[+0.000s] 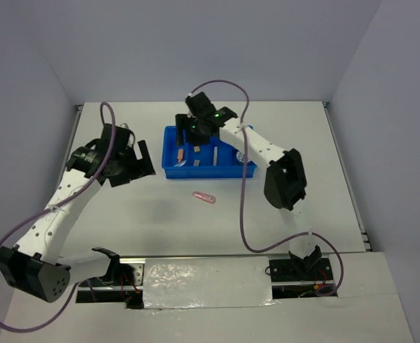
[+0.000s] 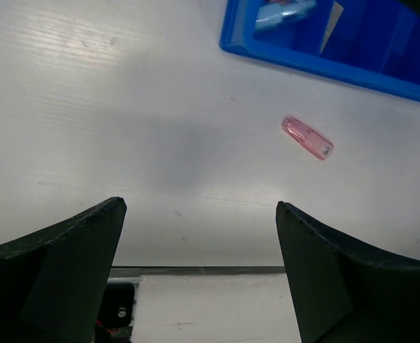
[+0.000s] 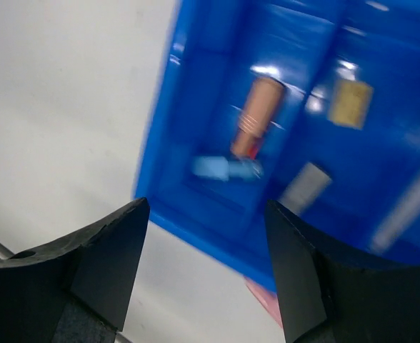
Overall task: Sort the stationery into containers
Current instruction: Place the pen in the storage box, then pick up the pen from the center of the board.
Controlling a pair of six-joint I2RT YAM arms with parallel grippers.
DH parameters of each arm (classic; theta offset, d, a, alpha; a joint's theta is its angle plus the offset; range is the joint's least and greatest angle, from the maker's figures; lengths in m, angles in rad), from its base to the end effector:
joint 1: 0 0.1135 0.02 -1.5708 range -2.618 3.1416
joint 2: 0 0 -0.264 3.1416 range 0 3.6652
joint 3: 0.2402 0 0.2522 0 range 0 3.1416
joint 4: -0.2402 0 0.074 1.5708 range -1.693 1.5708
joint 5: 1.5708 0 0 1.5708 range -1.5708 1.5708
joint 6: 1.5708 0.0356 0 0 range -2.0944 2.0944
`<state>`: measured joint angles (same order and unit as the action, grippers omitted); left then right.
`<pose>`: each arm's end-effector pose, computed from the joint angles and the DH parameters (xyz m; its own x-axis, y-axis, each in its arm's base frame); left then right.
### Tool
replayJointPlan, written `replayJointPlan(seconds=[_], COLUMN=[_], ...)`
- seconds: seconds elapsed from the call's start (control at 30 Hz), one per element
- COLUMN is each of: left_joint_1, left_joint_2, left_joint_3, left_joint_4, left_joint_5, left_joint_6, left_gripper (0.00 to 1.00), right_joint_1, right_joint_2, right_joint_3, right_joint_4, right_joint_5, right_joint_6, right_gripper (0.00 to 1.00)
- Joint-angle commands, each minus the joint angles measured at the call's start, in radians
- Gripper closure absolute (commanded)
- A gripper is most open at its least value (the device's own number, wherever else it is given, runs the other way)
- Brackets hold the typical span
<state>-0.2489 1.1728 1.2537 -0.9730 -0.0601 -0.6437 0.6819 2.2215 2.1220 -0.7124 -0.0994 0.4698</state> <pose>0.2193 -0.0535 0.3512 -0.7291 -0.4328 -0.5302 -0.2853 0.8963 -0.3394 0.3898 0.3210 0.2795 -0.8102 -0.0775 -0.5810 -0.3514 0.8575 0.3757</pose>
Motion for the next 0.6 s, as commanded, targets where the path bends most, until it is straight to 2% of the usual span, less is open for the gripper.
replayJointPlan(seconds=[0.0, 0.07, 0.13, 0.17, 0.23, 0.3, 0.43, 0.57], left_joint_1=[-0.241, -0.344, -0.444, -0.472, -0.544, -0.588, -0.601, -0.604], left_joint_2=[0.017, 0.104, 0.166, 0.212, 0.261, 0.359, 0.620, 0.790], left_joint_3=[0.007, 0.024, 0.036, 0.038, 0.065, 0.101, 0.274, 0.400], left_joint_4=[0.062, 0.074, 0.080, 0.091, 0.103, 0.117, 0.057, -0.008], left_joint_5=[-0.117, -0.187, -0.246, -0.263, -0.331, -0.369, -0.393, -0.379], left_joint_6=[-0.247, -0.403, -0.553, -0.592, -0.698, -0.729, -0.810, -0.853], left_gripper=[0.01, 0.01, 0.01, 0.01, 0.01, 0.02, 0.03, 0.07], right_joint_1=[-0.095, -0.122, -0.137, -0.137, -0.143, -0.148, -0.147, -0.147], right_joint_2=[-0.314, -0.502, -0.619, -0.729, -0.828, -0.945, -1.086, -1.195], right_joint_3=[-0.143, -0.320, -0.423, -0.516, -0.597, -0.697, -0.832, -0.910], right_joint_4=[-0.051, -0.056, -0.088, -0.105, -0.119, -0.131, -0.127, -0.136], right_joint_5=[0.102, 0.151, 0.226, 0.249, 0.276, 0.261, 0.166, 0.116], right_joint_6=[0.006, 0.021, 0.029, 0.023, 0.020, 0.015, 0.018, -0.006], right_gripper=[0.27, 0.26, 0.25, 0.24, 0.23, 0.23, 0.23, 0.23])
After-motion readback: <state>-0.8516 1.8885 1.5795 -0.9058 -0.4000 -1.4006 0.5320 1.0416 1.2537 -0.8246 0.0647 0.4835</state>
